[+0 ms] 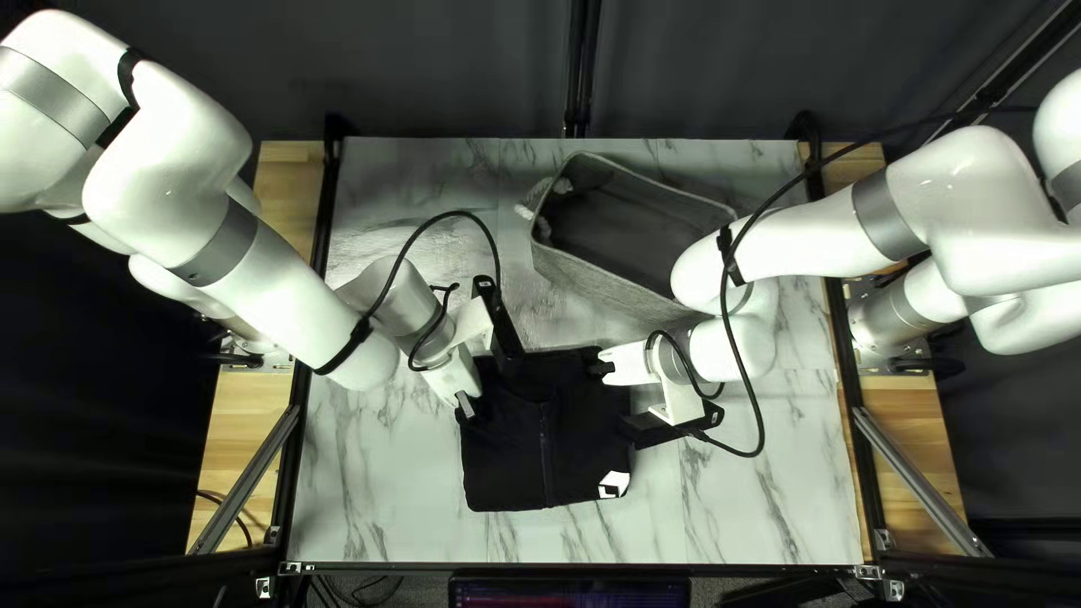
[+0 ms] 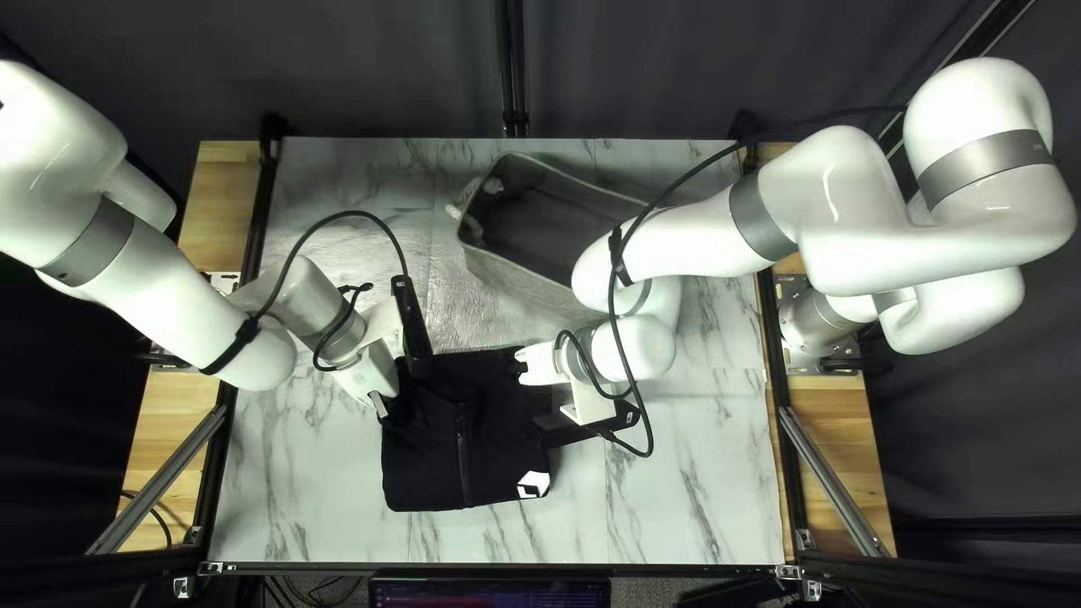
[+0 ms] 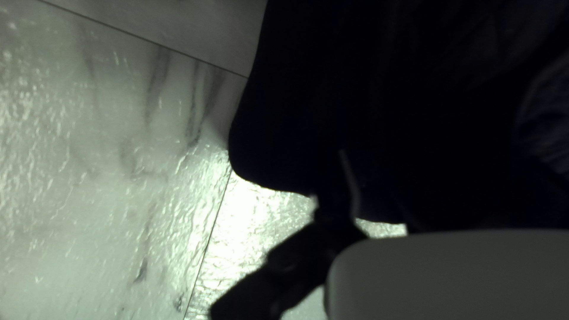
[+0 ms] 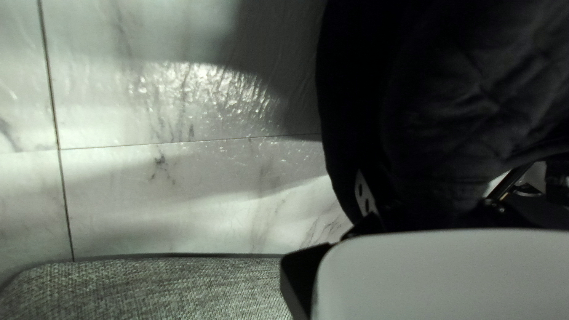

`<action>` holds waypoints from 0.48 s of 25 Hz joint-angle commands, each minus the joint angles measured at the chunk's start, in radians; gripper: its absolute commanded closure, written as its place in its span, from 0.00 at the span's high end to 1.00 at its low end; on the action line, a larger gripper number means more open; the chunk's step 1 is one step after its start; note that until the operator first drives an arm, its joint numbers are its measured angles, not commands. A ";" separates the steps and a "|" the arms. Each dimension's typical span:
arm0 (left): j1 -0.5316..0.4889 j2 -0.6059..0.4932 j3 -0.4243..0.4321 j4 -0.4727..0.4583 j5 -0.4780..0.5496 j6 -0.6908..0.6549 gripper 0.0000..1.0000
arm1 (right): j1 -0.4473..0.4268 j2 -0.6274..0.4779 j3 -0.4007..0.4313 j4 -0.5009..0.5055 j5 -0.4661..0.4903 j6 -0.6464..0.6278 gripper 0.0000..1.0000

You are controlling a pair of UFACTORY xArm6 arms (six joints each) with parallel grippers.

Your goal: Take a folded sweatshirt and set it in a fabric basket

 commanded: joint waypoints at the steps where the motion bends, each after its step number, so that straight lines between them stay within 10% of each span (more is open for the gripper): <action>1: 0.015 0.019 -0.021 0.012 0.027 0.011 0.00 | 0.000 -0.001 0.000 0.003 0.000 -0.003 0.00; 12: 0.058 -0.147 0.033 0.304 0.107 -0.212 0.00 | 0.039 -0.051 0.024 0.110 0.042 -0.068 0.00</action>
